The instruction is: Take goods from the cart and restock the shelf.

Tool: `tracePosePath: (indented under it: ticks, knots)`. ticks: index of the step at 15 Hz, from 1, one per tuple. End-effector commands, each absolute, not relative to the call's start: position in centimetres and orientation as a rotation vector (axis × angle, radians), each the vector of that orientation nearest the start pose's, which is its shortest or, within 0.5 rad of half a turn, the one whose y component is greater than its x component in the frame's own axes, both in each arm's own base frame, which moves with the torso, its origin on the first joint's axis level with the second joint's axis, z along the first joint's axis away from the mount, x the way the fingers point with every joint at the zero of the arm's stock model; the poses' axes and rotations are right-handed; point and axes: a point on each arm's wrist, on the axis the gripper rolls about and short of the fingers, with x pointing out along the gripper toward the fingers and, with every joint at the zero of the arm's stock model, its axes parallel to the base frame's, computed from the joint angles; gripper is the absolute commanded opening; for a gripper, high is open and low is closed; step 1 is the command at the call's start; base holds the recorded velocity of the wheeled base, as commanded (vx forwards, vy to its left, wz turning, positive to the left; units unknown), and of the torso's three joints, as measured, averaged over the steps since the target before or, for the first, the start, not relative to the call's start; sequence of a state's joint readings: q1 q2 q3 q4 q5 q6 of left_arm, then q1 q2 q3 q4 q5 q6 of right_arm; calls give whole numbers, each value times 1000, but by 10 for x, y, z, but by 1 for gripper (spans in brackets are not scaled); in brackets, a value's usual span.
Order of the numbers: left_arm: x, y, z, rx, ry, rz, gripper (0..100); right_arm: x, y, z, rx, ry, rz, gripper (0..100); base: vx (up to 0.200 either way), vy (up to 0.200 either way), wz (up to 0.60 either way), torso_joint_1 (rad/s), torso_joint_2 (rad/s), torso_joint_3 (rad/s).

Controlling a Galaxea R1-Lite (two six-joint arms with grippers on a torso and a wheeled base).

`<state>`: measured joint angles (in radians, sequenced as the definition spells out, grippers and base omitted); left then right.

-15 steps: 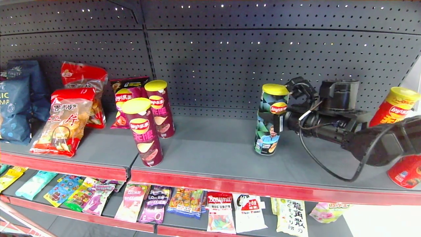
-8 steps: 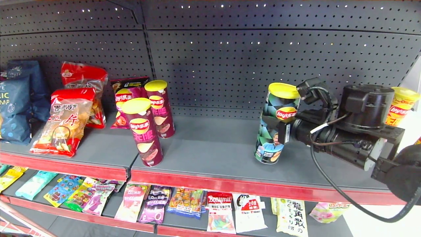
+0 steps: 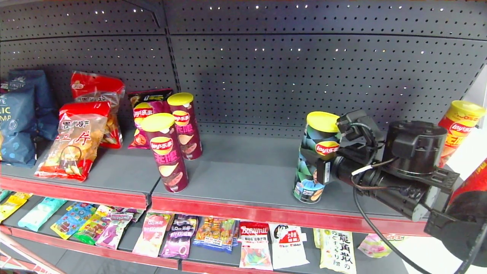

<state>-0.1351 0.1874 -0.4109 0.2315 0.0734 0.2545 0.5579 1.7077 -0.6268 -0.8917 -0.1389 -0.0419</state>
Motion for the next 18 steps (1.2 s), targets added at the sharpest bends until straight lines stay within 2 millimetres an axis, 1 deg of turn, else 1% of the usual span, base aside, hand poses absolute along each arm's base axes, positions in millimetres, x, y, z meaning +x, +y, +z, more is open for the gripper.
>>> tracePosePath:
  ticks: [1, 3, 5, 8, 10, 12, 18]
  knots:
    - [-38, 7, 168, 255, -2, -62, 0, 255, 157, 146, -123, 197, 403, 0, 0, 0, 0, 0, 0, 0]
    - [-38, 7, 168, 255, -3, -60, 0, 253, 161, 143, -133, 204, 393, 0, 0, 0, 0, 0, 0, 0]
    - [-38, 7, 167, 255, 0, -60, 0, 248, 170, 142, -148, 205, 350, 0, 0, 0, 0, 0, 0, 0]
    - [-38, 7, 167, 255, 0, -60, 0, 247, 177, 143, -148, 195, 339, 0, 0, 0, 0, 0, 0, 0]
    - [-39, 7, 167, 255, -2, -60, 0, 246, 176, 142, -150, 200, 334, 0, 0, 0, 0, 0, 0, 0]
    - [-39, 7, 167, 255, -5, -60, 0, 246, 176, 139, -159, 207, 284, 0, 0, 0, 0, 0, 0, 0]
    - [-39, 7, 167, 255, -7, -58, 0, 241, 172, 133, -170, 233, 279, 0, 0, 0, 0, 0, 0, 0]
